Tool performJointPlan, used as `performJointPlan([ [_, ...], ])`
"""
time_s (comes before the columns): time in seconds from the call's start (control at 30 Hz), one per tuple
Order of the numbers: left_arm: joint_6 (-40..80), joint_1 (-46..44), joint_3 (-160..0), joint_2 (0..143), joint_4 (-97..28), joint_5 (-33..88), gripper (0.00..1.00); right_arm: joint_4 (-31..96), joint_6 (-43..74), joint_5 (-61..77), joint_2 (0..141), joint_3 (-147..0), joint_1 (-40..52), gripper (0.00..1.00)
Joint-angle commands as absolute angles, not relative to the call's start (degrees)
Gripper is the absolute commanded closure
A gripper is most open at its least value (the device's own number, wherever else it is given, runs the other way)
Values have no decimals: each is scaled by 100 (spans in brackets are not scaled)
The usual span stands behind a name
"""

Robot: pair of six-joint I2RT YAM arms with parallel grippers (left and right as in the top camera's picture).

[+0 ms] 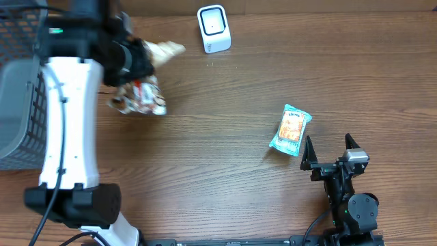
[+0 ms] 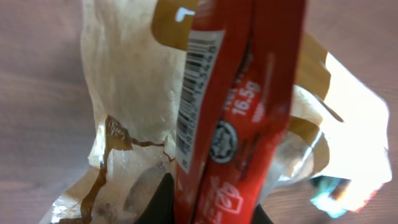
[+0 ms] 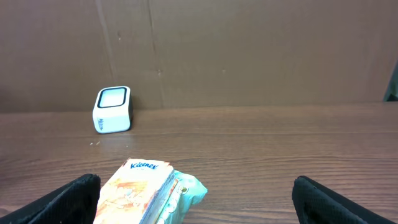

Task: Scan the item barcode
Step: 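Lift the snack bag out and lower it onto the table center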

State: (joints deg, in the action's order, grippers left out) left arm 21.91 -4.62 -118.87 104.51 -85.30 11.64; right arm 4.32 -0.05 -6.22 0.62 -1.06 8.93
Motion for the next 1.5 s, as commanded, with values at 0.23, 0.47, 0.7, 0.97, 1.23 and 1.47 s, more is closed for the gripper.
performJointPlan([
  [0.23, 4665, -1763, -9290, 10501, -7297, -552, 96, 419, -45, -633, 16, -45, 871, 0],
  [0.47, 5341, -1966, -8134, 10501, -6484, -596, 96, 421, -45, -633, 16, -45, 871, 0],
  [0.7, 5334, -2001, -7516, 10501, -5968, -596, 74, 419, -45, -633, 16, -45, 871, 0],
  [0.97, 5092, -2001, -7402, 10501, -5824, -598, 46, 421, -45, -633, 16, -45, 871, 0],
  [1.23, 4412, -2001, -7402, 10501, -5822, -602, 8, 419, -45, -633, 16, -45, 871, 0],
  [1.47, 4010, -2003, -7387, 10501, -5975, -617, 0, 419, -45, -633, 16, -45, 871, 0],
])
